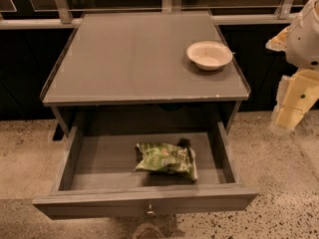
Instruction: Pick green jalapeno chip bag from top drawer and place on counter
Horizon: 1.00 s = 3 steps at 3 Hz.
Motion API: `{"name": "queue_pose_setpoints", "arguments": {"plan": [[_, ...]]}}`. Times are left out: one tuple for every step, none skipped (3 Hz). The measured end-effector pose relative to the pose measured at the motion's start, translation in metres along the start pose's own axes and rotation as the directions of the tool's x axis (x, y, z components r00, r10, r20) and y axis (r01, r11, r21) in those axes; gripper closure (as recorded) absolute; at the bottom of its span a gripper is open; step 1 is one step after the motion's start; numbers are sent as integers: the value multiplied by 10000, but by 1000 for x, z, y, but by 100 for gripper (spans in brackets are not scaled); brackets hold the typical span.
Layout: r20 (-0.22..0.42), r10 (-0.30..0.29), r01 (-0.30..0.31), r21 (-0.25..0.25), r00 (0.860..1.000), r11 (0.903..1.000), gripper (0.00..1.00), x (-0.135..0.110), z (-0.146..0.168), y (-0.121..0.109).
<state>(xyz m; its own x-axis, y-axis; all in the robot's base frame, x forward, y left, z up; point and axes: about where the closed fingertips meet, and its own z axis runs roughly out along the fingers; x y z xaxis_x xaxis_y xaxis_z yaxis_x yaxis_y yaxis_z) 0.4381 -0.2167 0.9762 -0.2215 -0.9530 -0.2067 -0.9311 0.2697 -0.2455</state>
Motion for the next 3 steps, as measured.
{"name": "queue_pose_setpoints", "arguments": {"plan": [[1,0,0,1,10000,10000,0,0,0,0],[497,37,-53,321,9988,9995,0,-2,8,-1],[1267,355,-431,575,9913,9974,0,-2,39,9]]}}
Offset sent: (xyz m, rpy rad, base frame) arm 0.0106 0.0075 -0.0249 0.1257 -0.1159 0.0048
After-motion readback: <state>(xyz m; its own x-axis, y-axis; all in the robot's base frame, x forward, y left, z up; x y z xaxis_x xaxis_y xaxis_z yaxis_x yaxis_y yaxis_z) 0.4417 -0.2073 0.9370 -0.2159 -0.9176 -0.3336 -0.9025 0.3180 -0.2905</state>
